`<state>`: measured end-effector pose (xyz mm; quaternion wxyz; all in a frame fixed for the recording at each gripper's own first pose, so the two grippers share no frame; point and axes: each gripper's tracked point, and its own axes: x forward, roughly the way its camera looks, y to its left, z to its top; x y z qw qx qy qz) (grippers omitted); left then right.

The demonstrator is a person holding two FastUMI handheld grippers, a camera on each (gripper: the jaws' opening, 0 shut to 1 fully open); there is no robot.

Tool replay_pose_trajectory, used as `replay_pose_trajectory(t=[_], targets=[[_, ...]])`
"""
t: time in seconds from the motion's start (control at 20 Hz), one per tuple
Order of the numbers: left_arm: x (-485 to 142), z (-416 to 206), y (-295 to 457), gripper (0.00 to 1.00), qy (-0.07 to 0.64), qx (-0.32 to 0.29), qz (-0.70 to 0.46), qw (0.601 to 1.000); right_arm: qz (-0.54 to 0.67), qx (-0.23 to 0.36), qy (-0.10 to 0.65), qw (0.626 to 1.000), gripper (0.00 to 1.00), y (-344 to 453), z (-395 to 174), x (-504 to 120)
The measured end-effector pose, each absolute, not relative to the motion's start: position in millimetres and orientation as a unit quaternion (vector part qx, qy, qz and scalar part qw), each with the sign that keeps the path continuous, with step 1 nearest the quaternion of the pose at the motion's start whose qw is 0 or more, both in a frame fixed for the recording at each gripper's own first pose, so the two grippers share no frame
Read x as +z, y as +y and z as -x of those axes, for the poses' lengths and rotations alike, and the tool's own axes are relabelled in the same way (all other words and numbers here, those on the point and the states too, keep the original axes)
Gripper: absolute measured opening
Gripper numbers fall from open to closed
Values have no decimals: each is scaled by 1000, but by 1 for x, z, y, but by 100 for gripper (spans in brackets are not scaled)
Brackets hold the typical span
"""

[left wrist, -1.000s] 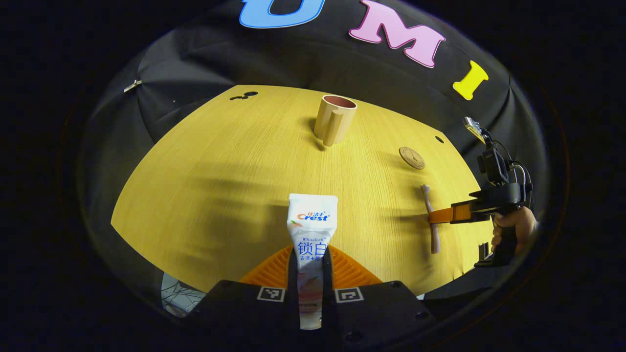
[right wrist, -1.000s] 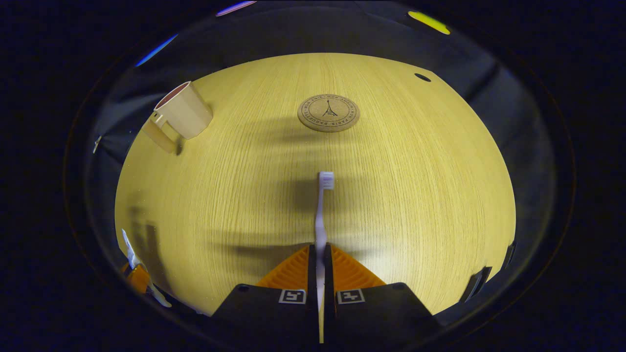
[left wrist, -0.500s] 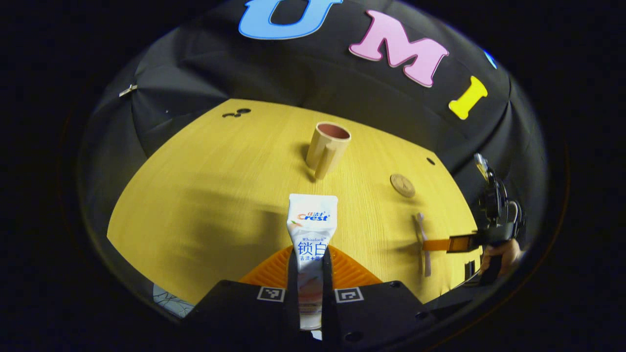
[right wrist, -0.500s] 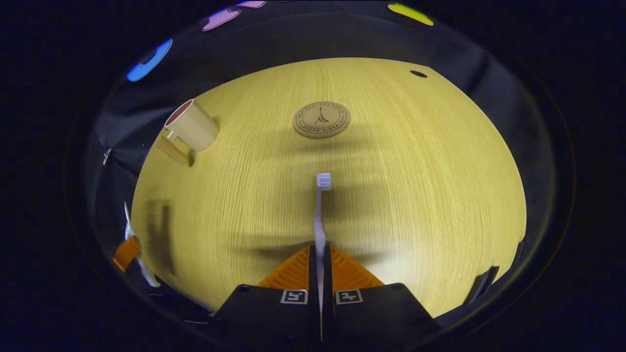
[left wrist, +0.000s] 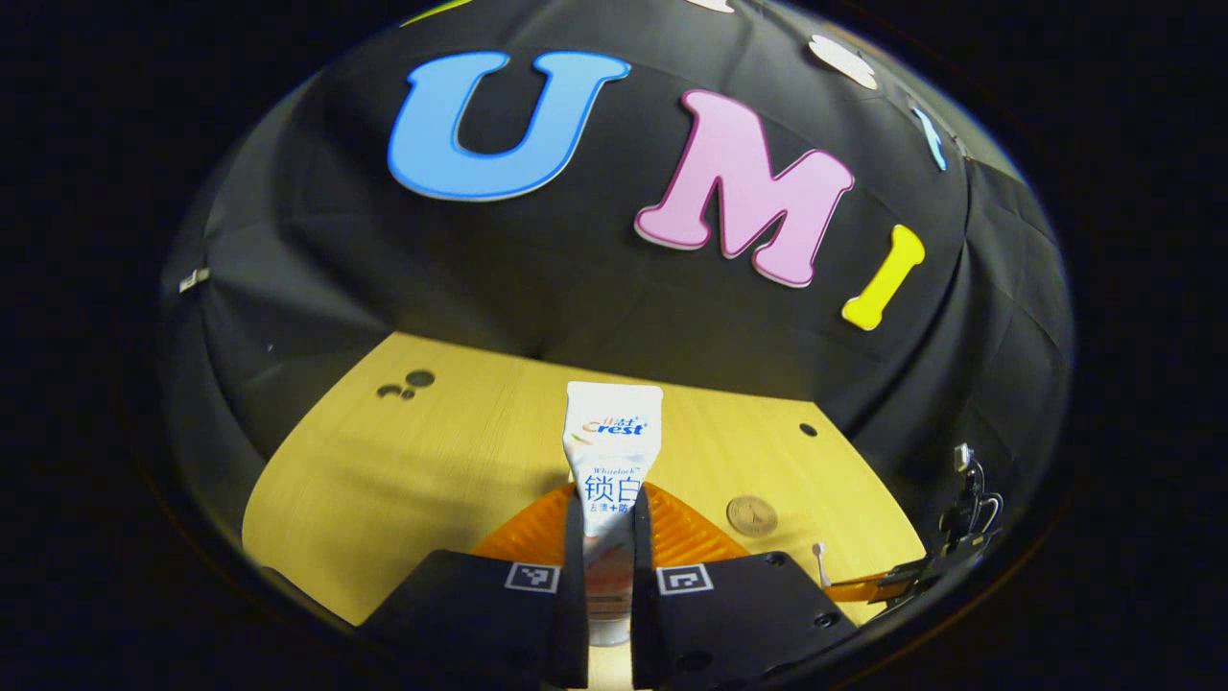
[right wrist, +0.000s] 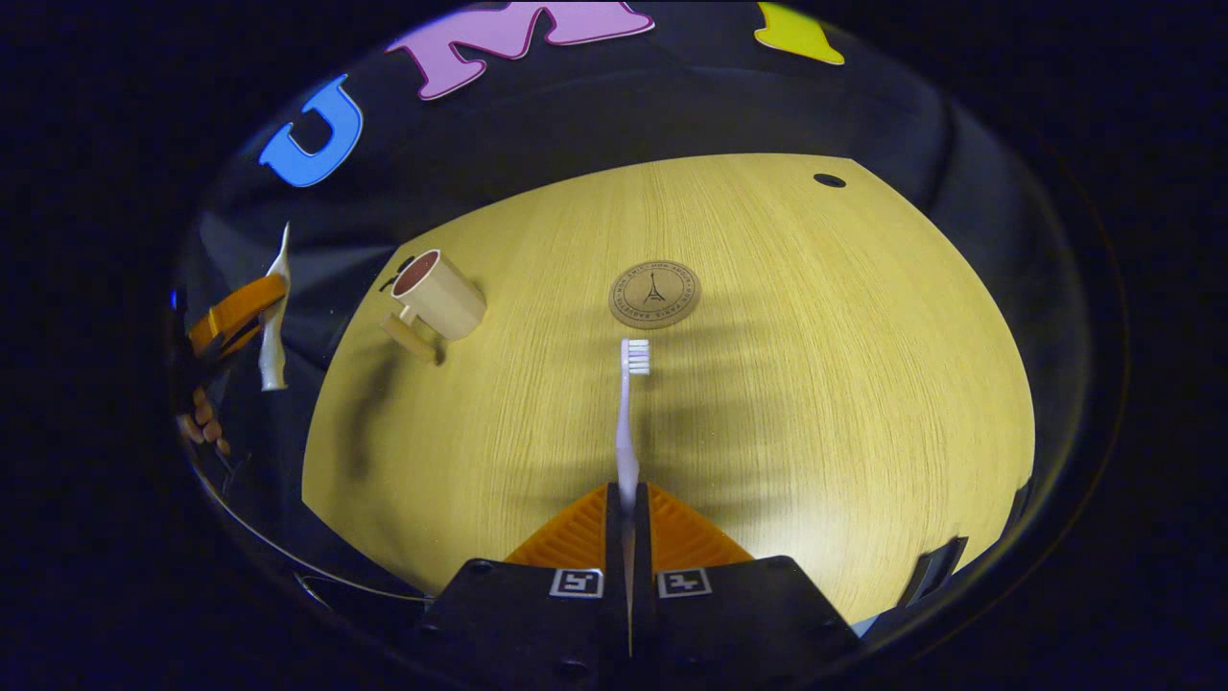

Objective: Put the toothbrush and toothpaste on the desktop into the cup, then pick up the cup and place it on the coaster on the desktop.

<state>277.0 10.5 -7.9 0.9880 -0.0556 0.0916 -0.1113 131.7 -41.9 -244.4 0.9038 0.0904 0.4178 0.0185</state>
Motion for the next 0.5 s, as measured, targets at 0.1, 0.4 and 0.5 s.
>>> replay_pose_trajectory(t=[0.1, 0.4, 0.5], targets=[[12, -301, -3, 23, 61, -133, 46, 988, -97, 22, 408, 908, 6, -42, -129, -233], [19, -363, -40, 22, 11, -187, 17, 982, -112, 30, 386, 915, 6, -51, -117, -206], [7, -382, -41, 22, 8, -187, 20, 982, -113, 29, 385, 916, 6, -57, -116, -204]])
